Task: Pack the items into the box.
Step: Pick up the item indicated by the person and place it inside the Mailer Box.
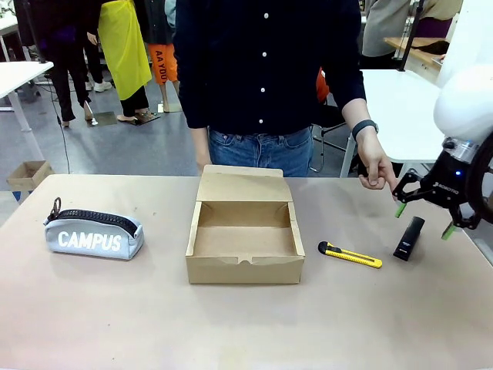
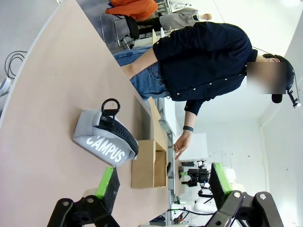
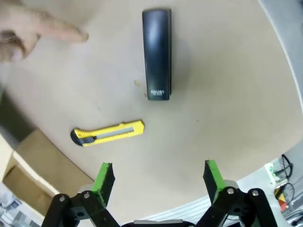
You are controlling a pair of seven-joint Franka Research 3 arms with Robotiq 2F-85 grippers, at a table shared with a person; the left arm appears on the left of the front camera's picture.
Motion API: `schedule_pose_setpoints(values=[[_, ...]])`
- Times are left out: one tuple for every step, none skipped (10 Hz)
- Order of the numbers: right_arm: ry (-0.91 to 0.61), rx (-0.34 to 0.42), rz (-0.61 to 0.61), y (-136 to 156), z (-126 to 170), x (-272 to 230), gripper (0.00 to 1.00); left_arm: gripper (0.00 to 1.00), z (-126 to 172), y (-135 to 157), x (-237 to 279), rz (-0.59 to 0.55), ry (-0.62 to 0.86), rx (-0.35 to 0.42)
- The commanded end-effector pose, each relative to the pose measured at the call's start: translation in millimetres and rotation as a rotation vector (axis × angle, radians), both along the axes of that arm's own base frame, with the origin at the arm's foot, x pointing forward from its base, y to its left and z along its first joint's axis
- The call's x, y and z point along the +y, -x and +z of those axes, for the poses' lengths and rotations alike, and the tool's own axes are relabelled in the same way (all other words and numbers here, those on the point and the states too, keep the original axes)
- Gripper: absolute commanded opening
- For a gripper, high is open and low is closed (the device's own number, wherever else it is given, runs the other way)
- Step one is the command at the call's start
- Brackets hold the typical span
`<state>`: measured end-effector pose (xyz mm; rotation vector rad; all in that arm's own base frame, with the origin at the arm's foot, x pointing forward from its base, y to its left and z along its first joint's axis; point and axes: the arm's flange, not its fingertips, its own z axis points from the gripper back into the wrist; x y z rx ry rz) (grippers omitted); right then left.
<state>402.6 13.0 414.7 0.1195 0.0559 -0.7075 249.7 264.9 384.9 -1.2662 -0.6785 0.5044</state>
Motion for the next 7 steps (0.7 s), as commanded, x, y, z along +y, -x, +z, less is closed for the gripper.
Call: schedule_pose_setpoints(values=[[0.06,-0.006,-0.05,-11.4,-1.6,6.4,1.0,1.0,0.3,1.0,-3.4,0.008,0.003,-0.036],[0.066,0.002,-0.038,-12.3,-2.2,6.1,1.0,1.0,0.3,1.0,-3.4,0.008,0.003,-0.036],[0.073,0.006,-0.037,-13.7,-3.5,4.8,1.0,1.0,0.3,1.0,-3.4,0.008,0.003,-0.036],[0.091,-0.001,-0.037,-14.9,-5.0,5.3,1.0,1.0,0.3,1.0,-3.4,0.008,0.003,-0.036],[0.108,-0.011,-0.03,-15.7,-6.0,5.9,1.0,1.0,0.3,1.0,-3.4,0.008,0.003,-0.036],[0.124,-0.012,-0.038,-17.5,-7.6,5.4,1.0,1.0,0.3,1.0,-3.4,0.008,0.003,-0.036],[0.141,-0.021,-0.048,-19.5,-10.5,5.5,1.0,1.0,0.3,1.0,-3.4,0.008,0.003,-0.036]])
